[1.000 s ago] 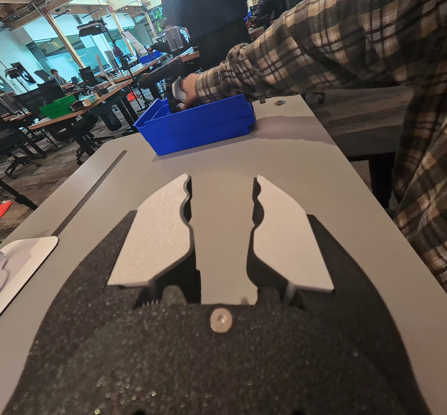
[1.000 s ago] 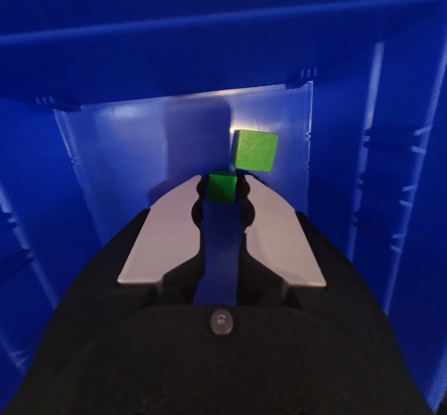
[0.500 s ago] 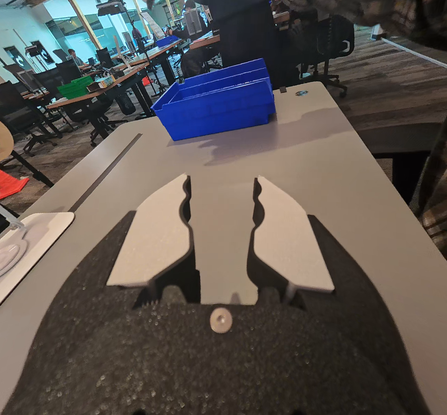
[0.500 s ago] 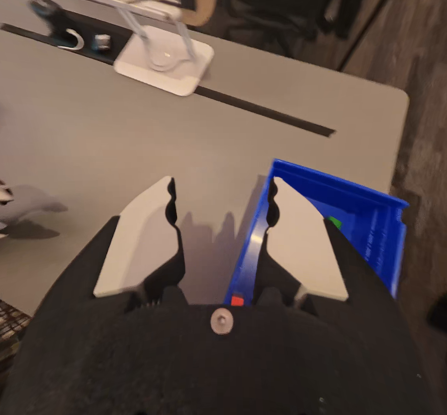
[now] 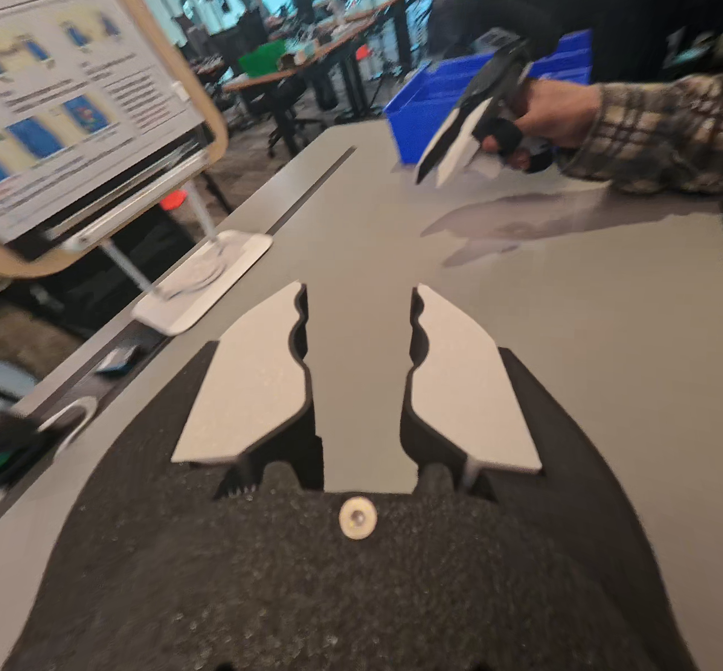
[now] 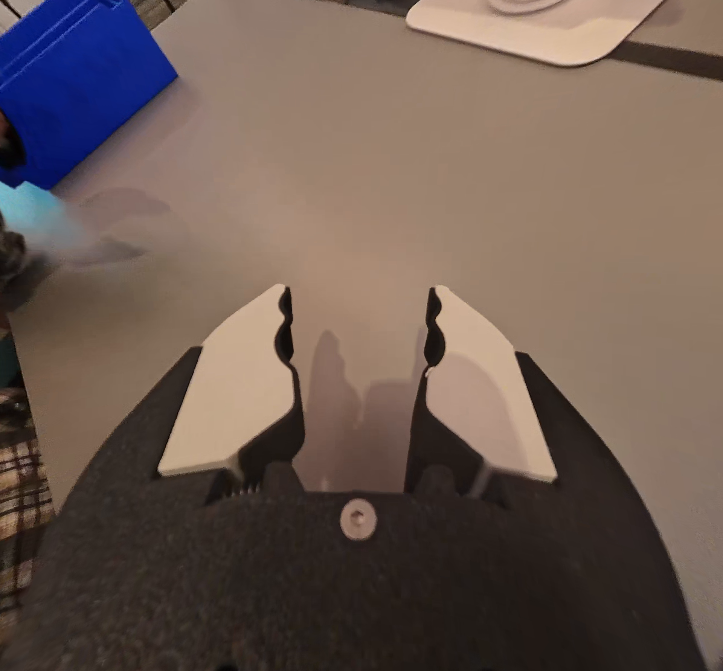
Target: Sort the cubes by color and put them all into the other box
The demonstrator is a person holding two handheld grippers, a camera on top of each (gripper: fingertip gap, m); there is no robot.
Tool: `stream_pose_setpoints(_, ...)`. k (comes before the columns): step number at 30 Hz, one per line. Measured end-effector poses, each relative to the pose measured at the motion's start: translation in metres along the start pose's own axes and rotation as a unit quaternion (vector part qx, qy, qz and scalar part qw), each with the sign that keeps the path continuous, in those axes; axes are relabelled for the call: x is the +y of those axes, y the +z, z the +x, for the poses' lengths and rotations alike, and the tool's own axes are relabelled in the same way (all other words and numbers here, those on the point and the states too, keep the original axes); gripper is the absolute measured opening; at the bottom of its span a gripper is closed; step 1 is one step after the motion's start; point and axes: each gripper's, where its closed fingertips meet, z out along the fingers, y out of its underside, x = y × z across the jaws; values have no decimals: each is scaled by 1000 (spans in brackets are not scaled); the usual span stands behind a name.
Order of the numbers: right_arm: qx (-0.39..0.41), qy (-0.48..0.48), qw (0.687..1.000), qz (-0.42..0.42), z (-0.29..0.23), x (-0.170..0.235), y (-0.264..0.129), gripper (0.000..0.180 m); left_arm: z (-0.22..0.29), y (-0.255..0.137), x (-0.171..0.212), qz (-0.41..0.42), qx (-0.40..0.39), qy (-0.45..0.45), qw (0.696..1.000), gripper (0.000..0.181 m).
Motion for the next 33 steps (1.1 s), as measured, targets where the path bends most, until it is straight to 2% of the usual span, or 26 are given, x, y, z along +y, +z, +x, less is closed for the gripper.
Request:
stream_pose_setpoints(3,-29,11,999,-15,-7,9,15,64,-37,-54,16,-86,-59,25,994,52)
stream_pose_setpoints(7,-65,27,997,-16,-16,13,23,61,-107,-147,44,-239,-146,58,958,56)
stream_pose_setpoints(10,-75,28,997,-13,-20,13,25,61,-157,-206,65,-319,-175,57,930,57)
stream_pose_setpoints(13,-83,31,996,-11,-24,13,26,61,-198,-246,98,-399,-175,75,897,59)
stream_pose_setpoints(16,-88,32,996,-9,-26,13,27,60,-220,-264,143,-473,-136,76,867,57)
stream_pose_setpoints(22,-92,39,995,-4,-26,14,30,59,-240,-290,233,-612,-64,35,787,54)
stream_pose_setpoints(27,-94,43,995,-9,-24,15,33,58,-250,-294,275,-650,-49,-17,758,54)
stream_pose_setpoints(33,-97,45,994,-18,-24,18,37,58,-261,-299,304,-680,-52,-49,730,51)
